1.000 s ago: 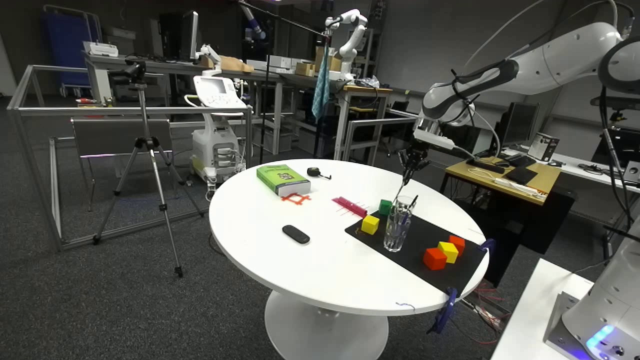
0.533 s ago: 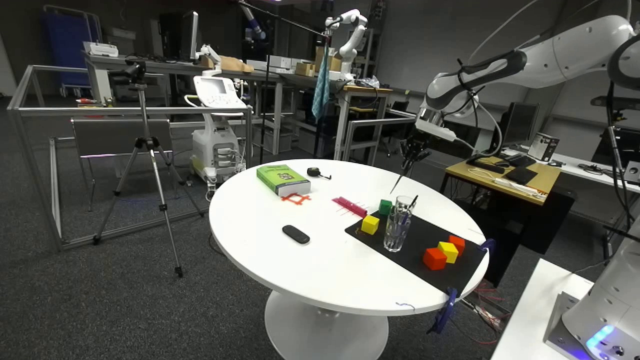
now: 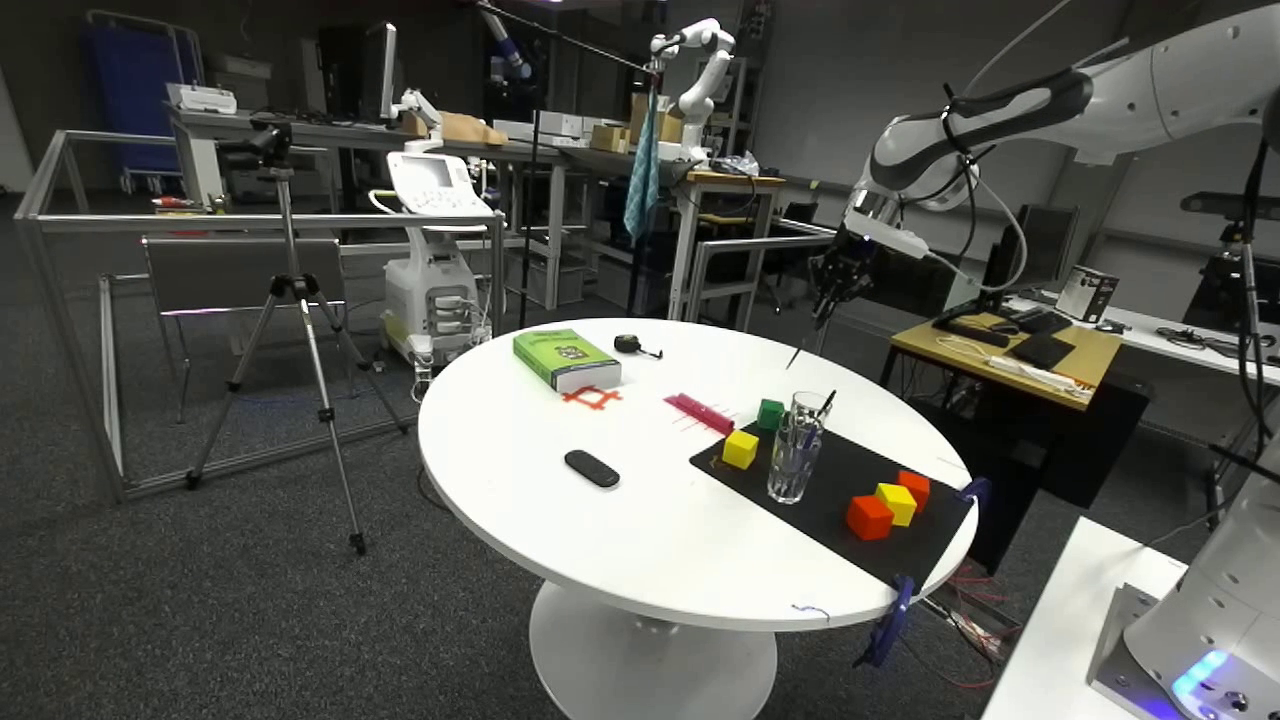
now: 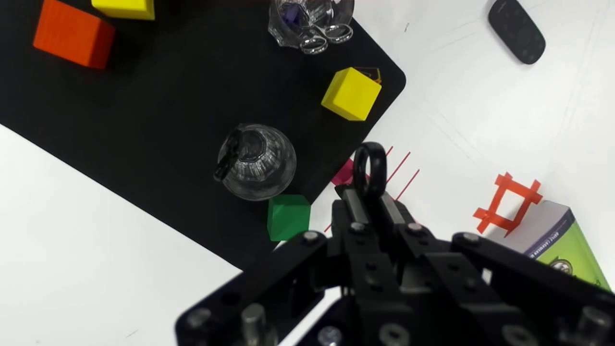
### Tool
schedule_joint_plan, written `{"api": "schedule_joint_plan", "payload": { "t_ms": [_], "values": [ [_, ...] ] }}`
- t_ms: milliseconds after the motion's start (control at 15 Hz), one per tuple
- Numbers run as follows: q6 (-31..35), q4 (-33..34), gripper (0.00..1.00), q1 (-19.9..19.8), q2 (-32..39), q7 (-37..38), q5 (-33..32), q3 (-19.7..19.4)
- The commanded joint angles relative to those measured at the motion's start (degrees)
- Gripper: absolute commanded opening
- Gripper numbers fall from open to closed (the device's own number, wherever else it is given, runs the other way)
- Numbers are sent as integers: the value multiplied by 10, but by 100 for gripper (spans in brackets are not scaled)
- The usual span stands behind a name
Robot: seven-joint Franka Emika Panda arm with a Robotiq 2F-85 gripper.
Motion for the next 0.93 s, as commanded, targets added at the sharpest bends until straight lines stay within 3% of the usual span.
{"api": "schedule_joint_plan", "payload": {
  "t_ms": [0, 867],
  "values": [
    [-29, -16, 2, 2, -21, 25, -2, 0],
    [-29, -31, 2, -1, 14, 43, -24, -8]
  ]
}}
